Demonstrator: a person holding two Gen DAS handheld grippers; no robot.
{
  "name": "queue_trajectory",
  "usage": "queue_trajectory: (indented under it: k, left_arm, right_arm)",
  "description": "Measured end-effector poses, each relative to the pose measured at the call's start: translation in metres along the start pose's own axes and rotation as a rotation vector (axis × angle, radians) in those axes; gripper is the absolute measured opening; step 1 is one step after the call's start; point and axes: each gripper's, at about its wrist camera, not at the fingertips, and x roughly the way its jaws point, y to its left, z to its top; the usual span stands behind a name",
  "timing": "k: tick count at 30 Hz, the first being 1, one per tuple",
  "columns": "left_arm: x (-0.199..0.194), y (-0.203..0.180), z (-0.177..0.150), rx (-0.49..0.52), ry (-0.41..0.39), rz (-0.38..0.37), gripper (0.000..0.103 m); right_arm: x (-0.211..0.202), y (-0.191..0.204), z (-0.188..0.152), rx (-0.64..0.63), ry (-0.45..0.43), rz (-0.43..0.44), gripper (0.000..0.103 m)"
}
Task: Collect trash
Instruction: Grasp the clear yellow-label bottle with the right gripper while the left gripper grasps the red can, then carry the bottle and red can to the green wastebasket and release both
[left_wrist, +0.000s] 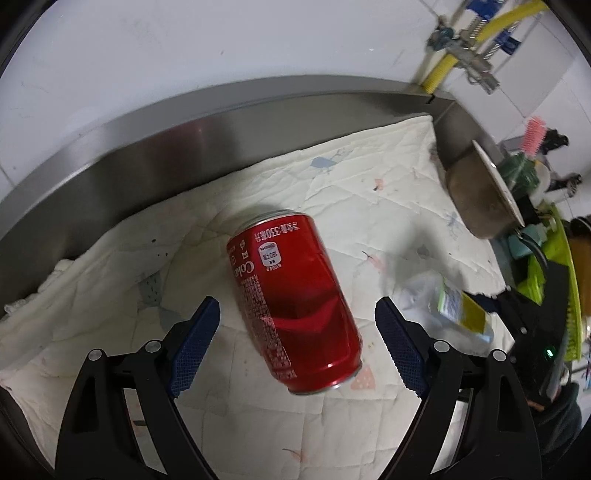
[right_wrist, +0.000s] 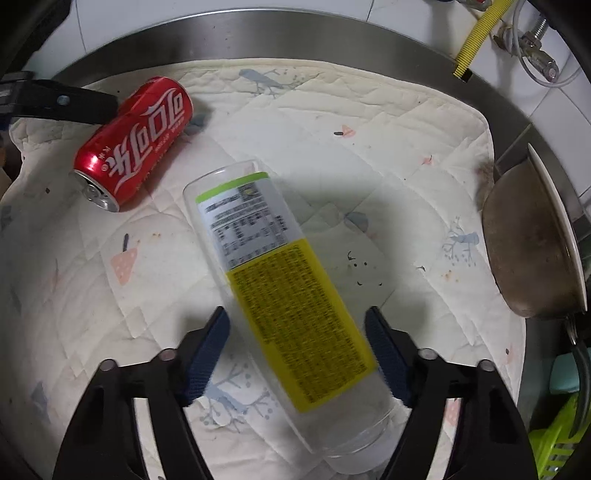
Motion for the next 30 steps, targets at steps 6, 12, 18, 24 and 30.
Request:
queue_trajectory:
  k: [6, 12, 18, 24, 30]
  left_arm:
    - [0.014, 0.005, 0.003, -0.082, 0.043, -0.003, 0.085]
    - [0.028, 0.002, 0.004, -0.094, 0.073, 0.029, 0.084]
    - [0.038, 0.005, 0.002, -0.141, 0.098, -0.022, 0.067]
    - [0.025, -0.005, -0.007, -0.067, 0.080, -0.017, 0.065]
    - [-0.016, -0.026, -0.026, 0.044, 0.029, -0.063, 0.064]
  right_arm:
    - [-0.010, -0.001, -0.006, 0.080, 0.037, 0.008, 0.049]
    - [-0.036, 0.009, -0.027, 0.183, 0.020, 0.047, 0.047]
    - [-0.072, 0.024, -0.057, 0.309, -0.040, 0.080, 0.045]
    - [-0.112, 0.038, -0.104, 0.437, -0.123, 0.049, 0.044]
    - [-0.163, 0.060, -0.170, 0.590, -0.194, -0.080, 0.044]
